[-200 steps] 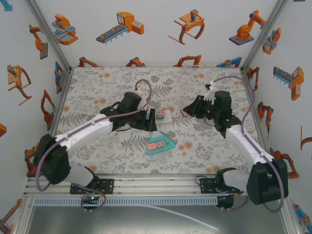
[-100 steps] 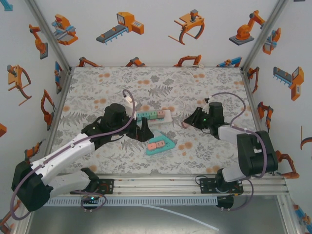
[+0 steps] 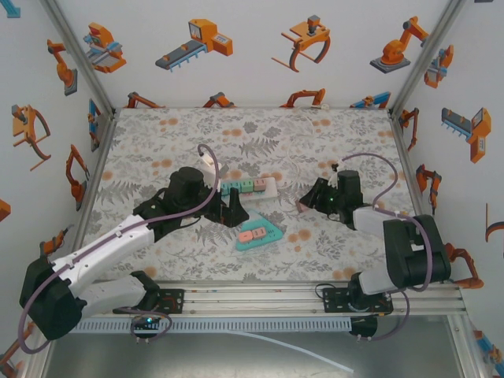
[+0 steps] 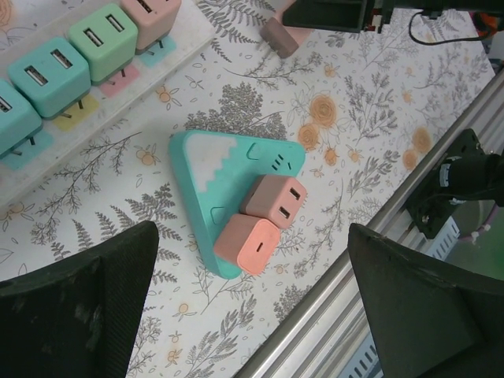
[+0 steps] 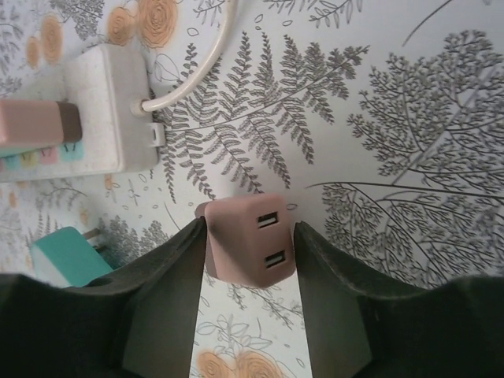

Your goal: Pull the plug off the socket

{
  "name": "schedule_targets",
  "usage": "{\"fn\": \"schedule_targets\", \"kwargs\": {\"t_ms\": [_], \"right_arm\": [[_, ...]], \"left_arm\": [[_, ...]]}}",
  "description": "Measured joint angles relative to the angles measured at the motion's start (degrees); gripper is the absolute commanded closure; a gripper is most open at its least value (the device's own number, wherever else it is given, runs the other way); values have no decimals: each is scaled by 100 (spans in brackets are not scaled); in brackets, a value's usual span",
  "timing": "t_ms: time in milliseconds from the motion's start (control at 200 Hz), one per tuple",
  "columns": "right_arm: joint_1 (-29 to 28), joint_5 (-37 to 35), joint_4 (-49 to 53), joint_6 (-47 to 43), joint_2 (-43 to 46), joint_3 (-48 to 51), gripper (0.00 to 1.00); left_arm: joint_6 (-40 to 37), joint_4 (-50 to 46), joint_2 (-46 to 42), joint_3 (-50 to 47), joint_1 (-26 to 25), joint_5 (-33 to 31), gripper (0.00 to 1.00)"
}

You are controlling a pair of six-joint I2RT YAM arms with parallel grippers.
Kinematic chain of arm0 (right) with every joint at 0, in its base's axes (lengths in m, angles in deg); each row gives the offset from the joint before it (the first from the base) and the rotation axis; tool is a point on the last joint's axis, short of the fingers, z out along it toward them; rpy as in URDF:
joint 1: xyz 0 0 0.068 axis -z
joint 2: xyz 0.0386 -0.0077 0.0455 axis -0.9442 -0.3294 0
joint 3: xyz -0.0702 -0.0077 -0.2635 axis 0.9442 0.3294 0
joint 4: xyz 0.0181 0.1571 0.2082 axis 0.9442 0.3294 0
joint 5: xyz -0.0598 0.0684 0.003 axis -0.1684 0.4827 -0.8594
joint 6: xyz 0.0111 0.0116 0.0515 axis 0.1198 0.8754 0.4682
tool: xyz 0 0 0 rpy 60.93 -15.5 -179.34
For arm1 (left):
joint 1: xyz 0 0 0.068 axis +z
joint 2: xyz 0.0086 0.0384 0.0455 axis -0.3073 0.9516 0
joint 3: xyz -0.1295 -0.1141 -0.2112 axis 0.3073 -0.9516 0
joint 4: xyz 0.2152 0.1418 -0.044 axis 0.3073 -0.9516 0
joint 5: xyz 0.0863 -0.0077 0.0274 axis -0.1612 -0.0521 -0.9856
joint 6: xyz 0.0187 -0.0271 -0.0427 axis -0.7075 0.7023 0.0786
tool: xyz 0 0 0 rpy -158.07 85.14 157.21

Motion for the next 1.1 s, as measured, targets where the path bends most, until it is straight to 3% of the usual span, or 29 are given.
{"fn": "schedule_targets", "kwargs": {"t_ms": [310, 456, 586, 851, 1102], "right_arm": [[-70, -133, 702, -831, 1189, -181, 51], [-573, 219, 850, -2022, 1635, -610, 53], [-1298, 933, 1075, -3606, 1784, -905, 50], [-2697, 1840, 2588, -6822, 1325, -1488, 47], [-3432, 1875, 3263, -8295, 450, -1840, 51]], "left_arm": [[59, -166, 46, 2, 0, -426, 3], [173, -232, 46, 2, 7, -750, 3], [297, -225, 42, 2, 50, -916, 3], [597, -225, 11, -4, 149, -1088, 3], [1029, -155, -61, -243, 264, -1086, 1]]}}
